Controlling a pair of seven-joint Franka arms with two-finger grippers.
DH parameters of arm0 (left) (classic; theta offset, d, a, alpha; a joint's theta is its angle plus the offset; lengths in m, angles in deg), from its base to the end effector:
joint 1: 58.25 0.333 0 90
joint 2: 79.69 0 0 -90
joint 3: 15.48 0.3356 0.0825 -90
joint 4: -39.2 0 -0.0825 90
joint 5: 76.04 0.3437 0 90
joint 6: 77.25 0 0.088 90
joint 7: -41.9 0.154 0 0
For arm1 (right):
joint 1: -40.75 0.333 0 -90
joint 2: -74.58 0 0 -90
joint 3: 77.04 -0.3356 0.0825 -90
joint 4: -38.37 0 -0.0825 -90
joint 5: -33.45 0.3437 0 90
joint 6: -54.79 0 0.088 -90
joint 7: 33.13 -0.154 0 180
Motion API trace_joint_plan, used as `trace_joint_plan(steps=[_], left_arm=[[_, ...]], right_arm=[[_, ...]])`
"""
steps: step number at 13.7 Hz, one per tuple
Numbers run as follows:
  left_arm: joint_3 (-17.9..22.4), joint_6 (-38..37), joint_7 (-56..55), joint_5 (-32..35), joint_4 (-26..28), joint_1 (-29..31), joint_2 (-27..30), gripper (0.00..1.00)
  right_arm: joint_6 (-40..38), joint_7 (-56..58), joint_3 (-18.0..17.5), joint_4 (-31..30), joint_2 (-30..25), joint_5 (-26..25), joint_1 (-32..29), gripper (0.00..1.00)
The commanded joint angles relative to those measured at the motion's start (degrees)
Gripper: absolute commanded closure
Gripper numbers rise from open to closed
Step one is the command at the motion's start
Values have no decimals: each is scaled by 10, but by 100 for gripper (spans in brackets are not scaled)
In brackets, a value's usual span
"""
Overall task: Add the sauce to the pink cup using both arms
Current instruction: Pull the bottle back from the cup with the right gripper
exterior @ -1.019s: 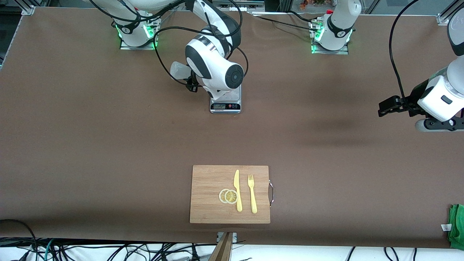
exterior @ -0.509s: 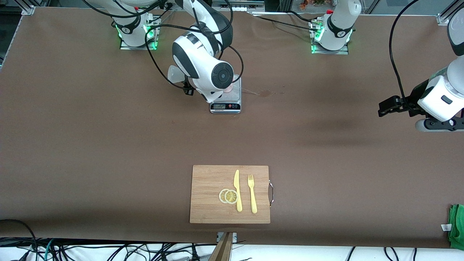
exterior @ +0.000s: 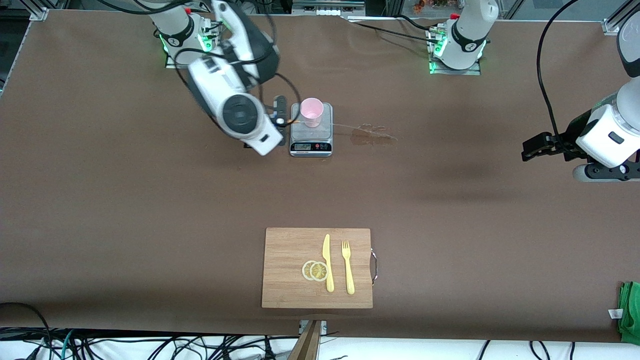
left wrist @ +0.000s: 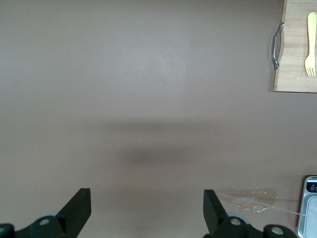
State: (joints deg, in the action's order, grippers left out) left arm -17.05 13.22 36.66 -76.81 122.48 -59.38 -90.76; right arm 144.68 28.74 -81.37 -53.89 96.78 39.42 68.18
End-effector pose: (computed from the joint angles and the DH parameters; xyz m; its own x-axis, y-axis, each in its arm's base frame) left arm 0.5711 -0.0276 0.5432 0.9966 0.0447 -0.0690 0.0456 -0.9989 0.0124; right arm 0.4755 0.3083 0.3705 -0.0607 0.9944 -0.0870 0.9056 0.0182 -0.4237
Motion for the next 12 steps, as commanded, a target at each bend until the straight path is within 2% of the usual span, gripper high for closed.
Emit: trace_joint_plan(steps=[1, 4, 6, 8, 10, 12], left_arm=[[0, -10, 13, -1, -21, 3, -10, 0], [0, -10, 13, -1, -21, 3, -10, 0], [0, -10, 13, -1, -21, 3, -10, 0], [0, -10, 13, -1, -21, 3, -10, 0], [0, -10, 13, -1, -21, 3, -10, 0], [0, -10, 13, -1, -21, 3, -11, 0]], right_arm=[[30, 129, 60, -48, -45, 95, -14, 62], [34, 296, 141, -66, -51, 221, -25, 61], [26, 454, 208, -100, -51, 334, -30, 61], [18, 594, 265, -135, -45, 414, -38, 61], [-40, 682, 298, -134, -10, 471, -65, 60], [-86, 754, 308, -131, 31, 516, -102, 60]])
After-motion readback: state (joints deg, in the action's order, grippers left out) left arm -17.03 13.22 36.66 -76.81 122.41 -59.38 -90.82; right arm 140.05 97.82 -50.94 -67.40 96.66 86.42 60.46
